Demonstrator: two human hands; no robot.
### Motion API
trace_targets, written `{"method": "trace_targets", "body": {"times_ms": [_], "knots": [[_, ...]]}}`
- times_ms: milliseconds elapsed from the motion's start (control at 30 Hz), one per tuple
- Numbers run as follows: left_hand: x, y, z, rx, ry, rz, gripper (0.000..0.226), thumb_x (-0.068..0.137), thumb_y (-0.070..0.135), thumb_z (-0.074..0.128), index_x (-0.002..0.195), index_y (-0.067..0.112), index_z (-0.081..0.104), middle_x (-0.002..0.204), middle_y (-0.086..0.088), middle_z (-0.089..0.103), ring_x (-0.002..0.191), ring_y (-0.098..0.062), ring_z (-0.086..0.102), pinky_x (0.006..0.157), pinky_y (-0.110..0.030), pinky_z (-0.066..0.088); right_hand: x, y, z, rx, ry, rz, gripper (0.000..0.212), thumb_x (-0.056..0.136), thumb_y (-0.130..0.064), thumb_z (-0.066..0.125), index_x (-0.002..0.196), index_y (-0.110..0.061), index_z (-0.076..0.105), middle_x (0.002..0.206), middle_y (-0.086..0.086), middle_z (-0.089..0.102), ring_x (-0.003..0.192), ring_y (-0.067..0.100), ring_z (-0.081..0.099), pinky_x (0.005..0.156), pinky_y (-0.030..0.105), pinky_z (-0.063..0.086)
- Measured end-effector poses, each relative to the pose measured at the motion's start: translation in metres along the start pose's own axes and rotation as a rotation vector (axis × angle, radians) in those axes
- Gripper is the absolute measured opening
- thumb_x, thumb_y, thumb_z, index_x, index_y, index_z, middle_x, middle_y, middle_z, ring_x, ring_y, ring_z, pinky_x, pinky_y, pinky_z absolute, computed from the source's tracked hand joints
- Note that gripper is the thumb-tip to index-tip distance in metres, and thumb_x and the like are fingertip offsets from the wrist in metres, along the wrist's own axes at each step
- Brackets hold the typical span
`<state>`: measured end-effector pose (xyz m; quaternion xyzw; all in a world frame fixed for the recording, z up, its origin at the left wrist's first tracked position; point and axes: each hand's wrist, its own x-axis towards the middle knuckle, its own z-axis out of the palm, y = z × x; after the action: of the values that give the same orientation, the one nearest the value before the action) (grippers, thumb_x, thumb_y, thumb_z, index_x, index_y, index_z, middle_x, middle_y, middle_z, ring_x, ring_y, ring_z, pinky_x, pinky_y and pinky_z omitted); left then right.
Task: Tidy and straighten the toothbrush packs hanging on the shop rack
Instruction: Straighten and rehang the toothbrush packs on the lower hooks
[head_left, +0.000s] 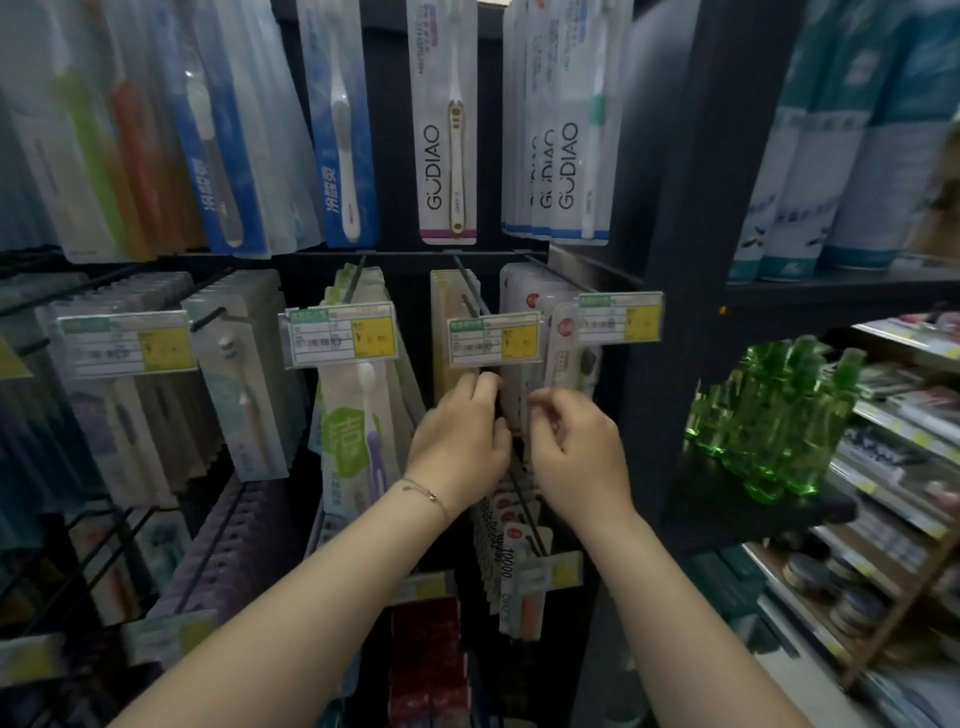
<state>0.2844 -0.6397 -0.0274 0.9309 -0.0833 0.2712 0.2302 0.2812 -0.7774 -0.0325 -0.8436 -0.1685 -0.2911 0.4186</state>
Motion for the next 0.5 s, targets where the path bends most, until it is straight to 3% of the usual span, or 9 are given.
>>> {"method": "trace_targets", "body": {"times_ms": [100, 167, 233, 300, 400, 500], "knots": [[-0.006, 0.007, 0.006, 0.182, 0.010, 0.078, 0.053, 0.095, 0.028, 0.048, 0.144, 0.017, 0.033, 0.134, -0.003, 0.049, 0.116, -0.023, 0.054, 0.091, -0.042, 0.050, -0.014, 0.020, -0.011, -0.310, 0.140, -0.068, 0.023, 0.093, -0.016, 0.052, 0.111, -0.008, 0.065, 0.104, 0.005, 0.065, 0.097, 0.023, 0.059, 0.077, 0.034, 0.051], [-0.010, 0.012, 0.014, 0.244, 0.003, 0.138, 0.068, 0.095, 0.029, 0.047, 0.154, 0.016, 0.016, 0.142, -0.003, 0.044, 0.120, -0.023, 0.052, 0.093, -0.041, 0.049, -0.018, 0.032, -0.011, -0.339, 0.103, -0.047, 0.037, 0.094, -0.014, 0.050, 0.128, -0.005, 0.058, 0.123, 0.011, 0.062, 0.114, 0.027, 0.056, 0.091, 0.038, 0.052], [-0.013, 0.017, 0.021, 0.263, 0.006, 0.200, 0.080, 0.095, 0.031, 0.047, 0.156, 0.018, -0.003, 0.148, -0.003, 0.040, 0.121, -0.020, 0.052, 0.092, -0.040, 0.049, -0.020, 0.039, -0.011, -0.278, 0.006, -0.023, 0.050, 0.097, -0.014, 0.046, 0.147, -0.010, 0.041, 0.147, 0.010, 0.046, 0.136, 0.025, 0.040, 0.110, 0.032, 0.038], [-0.013, 0.022, 0.027, 0.286, -0.009, 0.240, 0.088, 0.095, 0.032, 0.049, 0.155, 0.022, -0.015, 0.154, -0.003, 0.034, 0.124, -0.019, 0.051, 0.093, -0.038, 0.048, -0.019, 0.040, -0.011, -0.159, -0.067, 0.000, 0.060, 0.101, -0.015, 0.042, 0.156, -0.018, 0.020, 0.161, 0.005, 0.024, 0.148, 0.017, 0.020, 0.113, 0.022, 0.019], [-0.009, 0.027, 0.033, 0.265, -0.056, 0.251, 0.097, 0.093, 0.029, 0.055, 0.154, 0.022, -0.020, 0.155, -0.002, 0.030, 0.127, -0.018, 0.049, 0.093, -0.035, 0.047, -0.016, 0.040, -0.010, -0.022, -0.146, 0.041, 0.071, 0.102, -0.012, 0.039, 0.157, -0.026, -0.003, 0.166, -0.002, -0.001, 0.151, 0.009, 0.000, 0.117, 0.023, 0.012], [-0.004, 0.029, 0.036, 0.196, -0.050, 0.247, 0.096, 0.094, 0.028, 0.056, 0.155, 0.021, -0.018, 0.151, -0.001, 0.034, 0.116, -0.017, 0.055, 0.088, -0.035, 0.052, -0.011, 0.041, -0.007, 0.050, -0.206, 0.080, 0.076, 0.102, -0.011, 0.039, 0.155, -0.028, -0.013, 0.164, -0.007, -0.011, 0.150, 0.005, -0.008, 0.121, 0.027, 0.008]]}}
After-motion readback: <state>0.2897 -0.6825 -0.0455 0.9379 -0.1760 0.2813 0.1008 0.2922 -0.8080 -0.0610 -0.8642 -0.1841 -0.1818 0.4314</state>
